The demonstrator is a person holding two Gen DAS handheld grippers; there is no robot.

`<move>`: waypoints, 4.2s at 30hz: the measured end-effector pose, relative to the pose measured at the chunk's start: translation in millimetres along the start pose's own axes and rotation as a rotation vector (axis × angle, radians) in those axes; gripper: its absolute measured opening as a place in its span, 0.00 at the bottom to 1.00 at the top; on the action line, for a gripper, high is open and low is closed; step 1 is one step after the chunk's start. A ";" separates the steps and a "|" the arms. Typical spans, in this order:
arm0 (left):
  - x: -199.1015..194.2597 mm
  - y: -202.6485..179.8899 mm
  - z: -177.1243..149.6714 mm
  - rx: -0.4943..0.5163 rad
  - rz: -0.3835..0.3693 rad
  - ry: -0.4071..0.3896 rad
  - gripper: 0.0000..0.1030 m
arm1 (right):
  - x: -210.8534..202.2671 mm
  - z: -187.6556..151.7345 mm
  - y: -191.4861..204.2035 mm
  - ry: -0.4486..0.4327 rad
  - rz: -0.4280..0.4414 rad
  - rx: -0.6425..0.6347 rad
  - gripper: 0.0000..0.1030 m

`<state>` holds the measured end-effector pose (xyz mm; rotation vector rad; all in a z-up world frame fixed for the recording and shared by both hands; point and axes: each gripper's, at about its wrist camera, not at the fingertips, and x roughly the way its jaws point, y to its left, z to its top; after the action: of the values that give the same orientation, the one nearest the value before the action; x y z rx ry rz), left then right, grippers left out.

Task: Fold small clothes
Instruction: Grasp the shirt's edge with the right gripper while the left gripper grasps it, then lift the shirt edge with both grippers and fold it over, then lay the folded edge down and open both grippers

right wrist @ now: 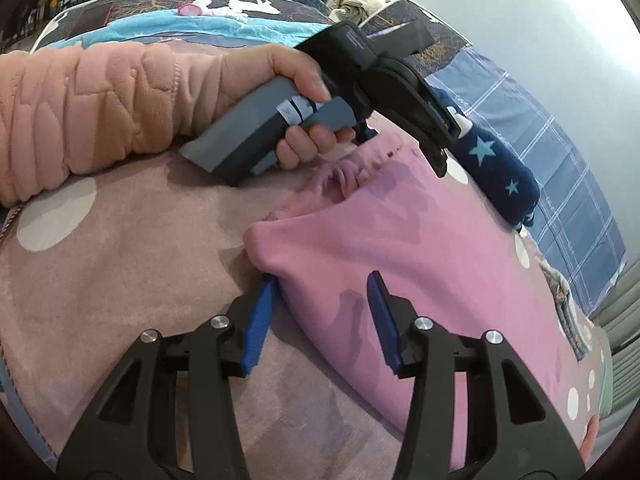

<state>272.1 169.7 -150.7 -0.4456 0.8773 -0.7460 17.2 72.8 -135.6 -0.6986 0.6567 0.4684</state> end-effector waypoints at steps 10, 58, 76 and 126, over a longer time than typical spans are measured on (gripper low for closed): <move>-5.1 4.5 -1.3 -0.012 -0.032 -0.012 0.66 | 13.0 12.5 21.3 -0.021 -0.103 -0.099 0.46; 105.0 -207.0 38.2 0.143 0.321 0.143 0.10 | -68.8 -114.6 -185.5 -0.227 0.028 0.771 0.06; 190.8 -297.9 12.2 0.334 0.445 0.230 0.10 | -88.0 -199.4 -217.4 -0.268 0.098 1.010 0.05; 207.0 -374.7 -34.4 0.679 0.524 0.072 0.66 | -77.8 -288.2 -247.5 -0.175 0.202 1.301 0.17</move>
<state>181.0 -236.0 -43.5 0.4055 0.7078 -0.5272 -3.4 -314.4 -142.6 0.6350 0.7126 0.1969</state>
